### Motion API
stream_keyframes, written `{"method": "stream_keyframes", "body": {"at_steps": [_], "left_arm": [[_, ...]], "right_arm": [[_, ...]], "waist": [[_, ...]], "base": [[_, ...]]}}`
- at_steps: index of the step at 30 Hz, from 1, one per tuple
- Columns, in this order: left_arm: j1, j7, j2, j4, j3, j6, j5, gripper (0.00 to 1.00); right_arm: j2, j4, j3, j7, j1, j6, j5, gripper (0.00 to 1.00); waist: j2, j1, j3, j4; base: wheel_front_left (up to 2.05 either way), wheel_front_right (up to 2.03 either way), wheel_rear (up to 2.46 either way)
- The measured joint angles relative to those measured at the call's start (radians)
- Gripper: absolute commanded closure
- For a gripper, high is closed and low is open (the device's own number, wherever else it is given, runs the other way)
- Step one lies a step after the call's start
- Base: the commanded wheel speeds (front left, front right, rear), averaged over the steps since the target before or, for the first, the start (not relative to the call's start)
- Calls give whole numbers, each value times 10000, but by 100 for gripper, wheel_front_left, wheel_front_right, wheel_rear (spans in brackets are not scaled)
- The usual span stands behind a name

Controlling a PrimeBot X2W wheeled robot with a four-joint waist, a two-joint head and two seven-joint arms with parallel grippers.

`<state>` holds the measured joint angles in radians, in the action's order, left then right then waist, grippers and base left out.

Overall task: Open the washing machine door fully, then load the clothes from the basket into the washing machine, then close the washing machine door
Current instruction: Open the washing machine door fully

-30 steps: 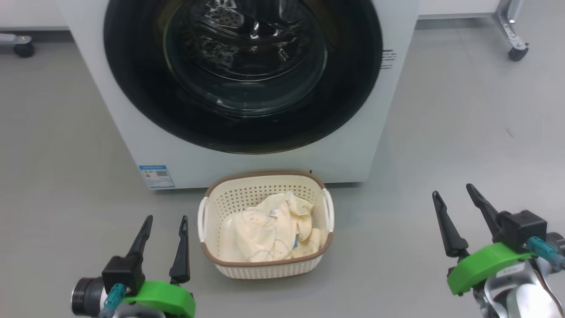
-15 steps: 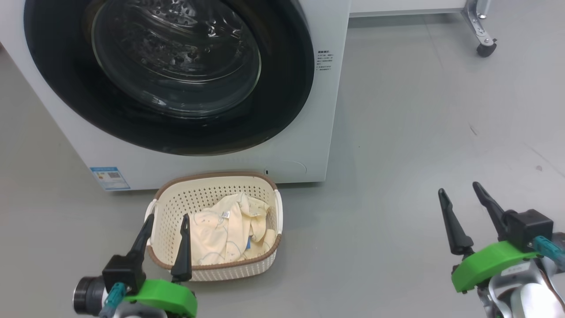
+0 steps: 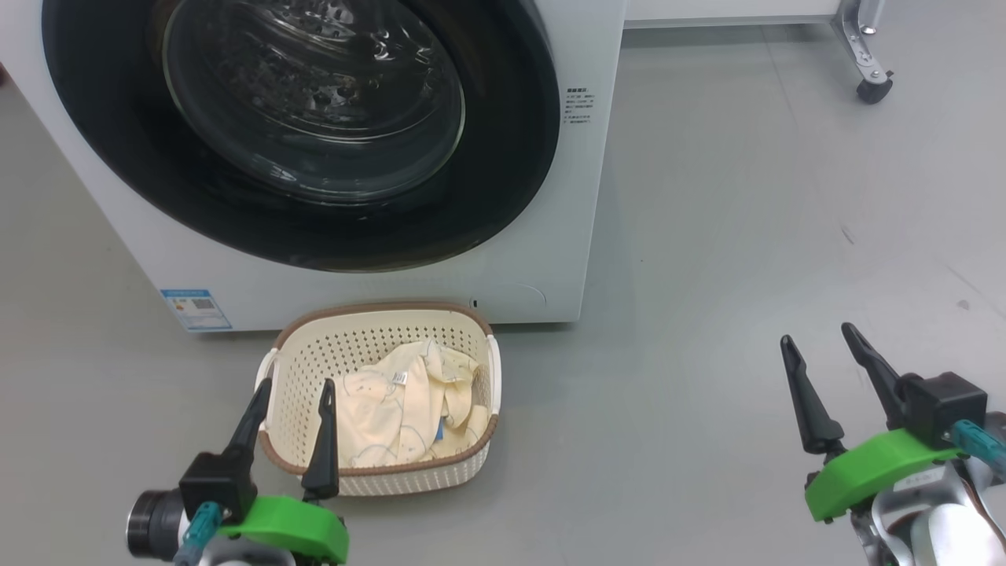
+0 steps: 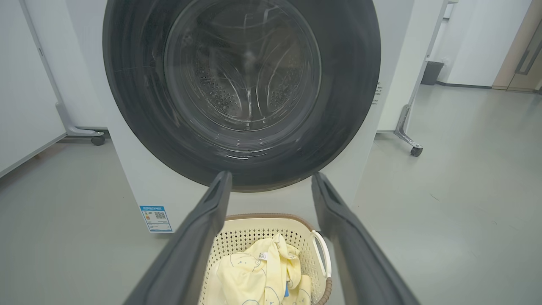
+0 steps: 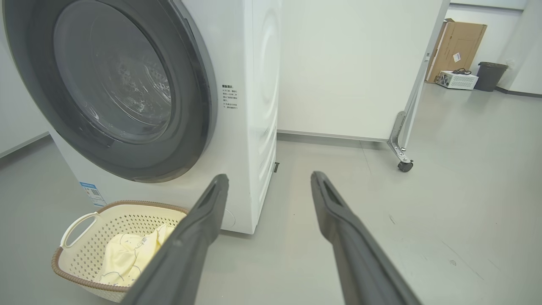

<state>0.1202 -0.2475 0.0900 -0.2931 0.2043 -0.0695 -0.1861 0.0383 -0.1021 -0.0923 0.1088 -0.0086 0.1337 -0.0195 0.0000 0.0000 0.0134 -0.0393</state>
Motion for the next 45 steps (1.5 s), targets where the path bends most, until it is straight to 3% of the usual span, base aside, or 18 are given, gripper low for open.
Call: {"method": "stream_keyframes", "body": {"at_steps": [23,24,25,27,28,35,43,45], "left_arm": [[194,0,17,153,50,86,0,0],[217,0,17,171,61,86,0,0],[237,0,15,171,71,86,0,0],[257,0,15,155,84,86,0,0],[272,0,15,153,90,86,0,0],[546,0,6,163,111,90,0,0],[872,-2,-33,163,142,173,15,0],[970,-2,-54,161,171,171,52,0]], "right_arm": [[0,-56,-244,25,-314,0,-320,0],[0,-84,-278,25,-342,0,-397,8],[0,-109,-313,25,-384,0,-454,44],[-2,-151,-383,27,-489,0,-616,70],[-2,-201,-418,27,-554,0,-711,100],[-2,-602,-640,21,-1056,0,-1730,100],[0,-1787,-984,188,-2538,0,-4489,100],[6,-2268,-1026,184,-3022,0,-5808,100]], "waist": [[0,0,406,-46],[0,0,444,-36],[0,0,484,-25],[0,0,569,2],[0,0,607,19],[0,0,871,134],[0,1,1302,277],[0,-1,1405,323]], "base": [[0,0,0],[0,0,0],[0,0,0],[0,0,0],[0,0,0],[0,0,0],[0,0,0],[0,0,0]]}}
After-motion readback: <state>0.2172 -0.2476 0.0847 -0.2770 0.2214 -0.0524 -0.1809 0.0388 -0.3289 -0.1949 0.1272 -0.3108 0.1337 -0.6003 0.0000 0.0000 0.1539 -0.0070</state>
